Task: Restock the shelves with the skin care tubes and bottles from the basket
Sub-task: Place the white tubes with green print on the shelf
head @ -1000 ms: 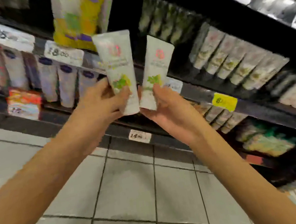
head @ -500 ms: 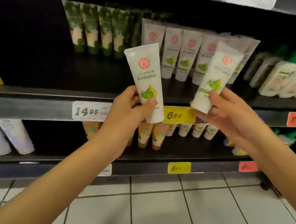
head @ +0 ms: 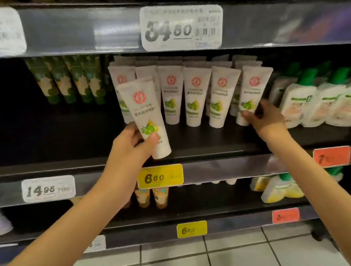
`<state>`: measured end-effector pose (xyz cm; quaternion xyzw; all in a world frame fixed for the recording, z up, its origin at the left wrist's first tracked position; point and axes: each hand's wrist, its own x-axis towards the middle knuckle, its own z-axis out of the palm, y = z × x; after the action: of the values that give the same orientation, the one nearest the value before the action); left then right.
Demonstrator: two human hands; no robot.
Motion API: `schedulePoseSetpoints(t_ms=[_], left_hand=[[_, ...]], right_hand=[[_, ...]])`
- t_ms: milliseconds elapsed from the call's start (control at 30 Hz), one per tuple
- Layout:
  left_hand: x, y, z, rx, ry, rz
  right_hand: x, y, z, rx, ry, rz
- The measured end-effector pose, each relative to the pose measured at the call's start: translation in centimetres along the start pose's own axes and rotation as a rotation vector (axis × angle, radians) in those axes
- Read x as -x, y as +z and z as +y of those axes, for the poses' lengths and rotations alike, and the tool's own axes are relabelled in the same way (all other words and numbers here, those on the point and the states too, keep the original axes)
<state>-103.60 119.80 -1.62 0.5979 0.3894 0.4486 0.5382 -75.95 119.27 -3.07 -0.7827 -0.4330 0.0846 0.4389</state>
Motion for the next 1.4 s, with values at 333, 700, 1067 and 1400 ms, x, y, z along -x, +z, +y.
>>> schedulePoseSetpoints(t_ms=[333, 700, 1067, 1400], left_hand=[[0.3, -2.3, 0.1, -0.017, -0.008, 0.049], [-1.5, -6.0, 0.1, -0.148, 0.021, 0.279], [1.4, -8.9, -1.0, -0.162, 0.053, 0.226], [11.3, -20.2, 0.2, -0.292, 0.114, 0.216]], right_hand=[[11.2, 5.3, -8.3, -0.263, -0.428, -0.237], [7.1, 13.2, -13.6, -0.125, -0.406, -0.415], [7.3, 14.3, -13.3, -0.164, -0.242, -0.336], [23.2, 16.3, -19.0, -0.488, -0.529, -0.411]])
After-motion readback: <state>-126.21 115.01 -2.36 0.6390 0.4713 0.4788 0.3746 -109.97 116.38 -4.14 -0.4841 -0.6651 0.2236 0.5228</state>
